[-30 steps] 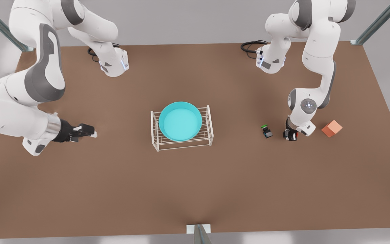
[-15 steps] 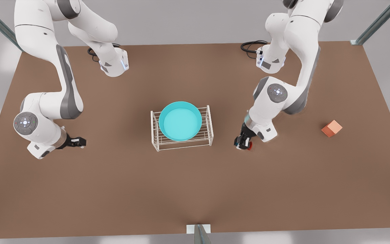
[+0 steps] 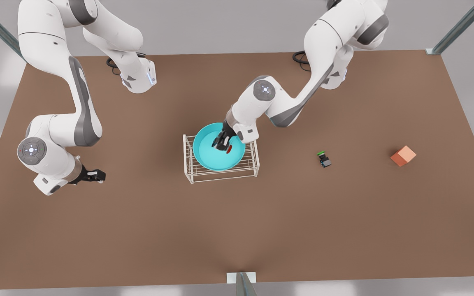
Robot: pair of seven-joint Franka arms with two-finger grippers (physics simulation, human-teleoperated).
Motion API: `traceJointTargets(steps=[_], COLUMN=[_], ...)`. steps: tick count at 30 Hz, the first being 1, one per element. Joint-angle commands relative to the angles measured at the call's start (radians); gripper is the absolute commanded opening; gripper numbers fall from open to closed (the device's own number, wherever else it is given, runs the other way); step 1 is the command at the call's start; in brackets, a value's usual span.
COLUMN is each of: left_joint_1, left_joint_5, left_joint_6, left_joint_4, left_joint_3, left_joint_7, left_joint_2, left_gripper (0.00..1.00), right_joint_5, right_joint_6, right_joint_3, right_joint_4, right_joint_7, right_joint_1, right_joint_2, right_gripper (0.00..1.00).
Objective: Place the plate on the shelf with right arm and place the red button switch in the plate with left arm
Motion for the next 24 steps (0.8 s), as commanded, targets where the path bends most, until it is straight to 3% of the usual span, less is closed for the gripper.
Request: traceJointTargets(steps=[1,2,3,4,5,8,9,10,12,16,24], left_joint_1=[0.002,0.004,0.034,0.099,0.172,0.441,0.481,0.355,0.367,0.363,0.370], left_joint_5=[0.007,0.016,0.026,0.027,0.058,0.093,0.084,0.036,0.032,0.033,0.030], left_joint_6=[0.110,0.099,-0.081,-0.402,-0.603,-0.836,-0.892,-0.899,-0.703,-0.703,-0.706], left_joint_4=[0.001,0.000,0.001,-0.002,0.000,0.001,0.063,0.113,-0.129,-0.052,-0.048], left_joint_3=[0.001,0.002,0.005,0.005,0.045,0.063,0.164,0.404,0.424,0.419,0.424], left_joint_7=[-0.218,-0.191,0.011,0.442,0.800,1.639,1.975,2.093,2.176,2.153,2.152], left_joint_2=[0.001,-0.002,-0.034,-0.129,-0.192,-0.298,-0.297,-0.289,-0.453,-0.354,-0.351], left_gripper=[1.00,1.00,1.00,1.00,1.00,1.00,1.00,1.00,1.00,1.00,1.00], right_joint_5=[0.002,0.002,0.002,0.002,0.002,0.002,0.002,0.002,0.002,0.000,-0.009], right_joint_6=[0.002,0.002,0.002,0.002,0.002,0.002,0.002,0.002,0.002,-0.004,-0.041], right_joint_3=[0.000,0.000,0.000,0.000,0.000,0.000,0.000,0.000,0.000,0.000,0.000], right_joint_4=[0.001,0.001,0.001,0.001,0.001,0.001,0.001,0.001,0.001,-0.001,0.001], right_joint_7=[0.015,0.015,0.015,0.015,0.015,0.015,0.015,0.015,0.015,0.014,0.011], right_joint_1=[0.000,-0.001,0.000,-0.001,-0.001,-0.001,-0.001,-0.001,-0.001,-0.001,0.000], right_joint_2=[-0.001,-0.001,-0.001,-0.001,-0.001,-0.001,-0.001,-0.001,-0.001,-0.001,0.008], right_gripper=[1.00,1.00,1.00,1.00,1.00,1.00,1.00,1.00,1.00,1.00,1.00])
